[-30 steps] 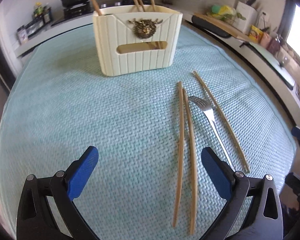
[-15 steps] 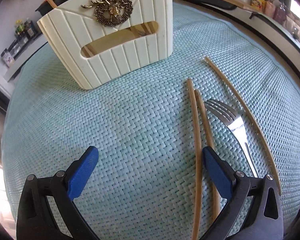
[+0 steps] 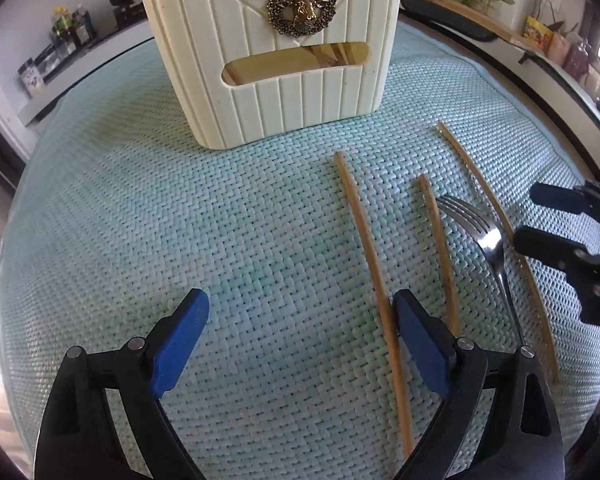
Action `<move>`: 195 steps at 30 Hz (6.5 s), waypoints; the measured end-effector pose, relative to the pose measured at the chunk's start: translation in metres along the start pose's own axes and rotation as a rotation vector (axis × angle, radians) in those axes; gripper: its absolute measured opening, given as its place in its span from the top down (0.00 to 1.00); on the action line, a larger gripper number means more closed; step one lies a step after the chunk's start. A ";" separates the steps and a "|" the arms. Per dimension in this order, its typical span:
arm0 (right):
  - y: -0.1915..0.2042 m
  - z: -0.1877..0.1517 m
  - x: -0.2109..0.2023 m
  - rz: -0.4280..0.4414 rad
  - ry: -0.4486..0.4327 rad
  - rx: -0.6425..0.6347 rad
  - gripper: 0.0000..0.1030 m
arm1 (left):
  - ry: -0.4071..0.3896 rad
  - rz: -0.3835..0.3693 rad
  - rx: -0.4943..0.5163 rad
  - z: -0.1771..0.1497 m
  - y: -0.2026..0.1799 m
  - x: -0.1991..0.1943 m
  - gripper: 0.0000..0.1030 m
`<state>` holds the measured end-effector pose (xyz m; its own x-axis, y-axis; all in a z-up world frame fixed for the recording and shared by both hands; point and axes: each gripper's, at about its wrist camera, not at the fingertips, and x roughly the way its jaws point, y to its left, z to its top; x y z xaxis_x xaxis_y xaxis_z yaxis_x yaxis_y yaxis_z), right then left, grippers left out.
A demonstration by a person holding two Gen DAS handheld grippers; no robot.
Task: Organize utensils
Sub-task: 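Lower each tool onto a loose wooden chopstick and close on it, then lift both chopsticks upright and carry them over the cream caddy, then lower both chopsticks into the caddy and open both tools, then withdraw both tools from the caddy back over the fork and chopstick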
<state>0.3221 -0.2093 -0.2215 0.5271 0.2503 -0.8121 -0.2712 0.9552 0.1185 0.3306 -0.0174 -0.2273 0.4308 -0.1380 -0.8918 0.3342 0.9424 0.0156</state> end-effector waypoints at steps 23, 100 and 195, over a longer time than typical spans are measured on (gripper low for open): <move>-0.019 0.069 0.052 -0.099 0.143 -0.002 0.90 | 0.096 -0.058 0.010 0.022 -0.025 0.011 0.49; 0.069 0.138 -0.226 0.102 -0.709 -0.153 0.94 | -0.724 -0.136 -0.243 0.061 0.081 -0.283 0.96; 0.047 -0.039 -0.162 -0.218 -0.328 -0.018 0.33 | -0.344 0.128 -0.254 -0.063 0.000 -0.153 0.04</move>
<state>0.1922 -0.2112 -0.1070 0.8025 0.0818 -0.5911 -0.1370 0.9894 -0.0491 0.2117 0.0227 -0.1198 0.7238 -0.0682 -0.6866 0.0622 0.9975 -0.0335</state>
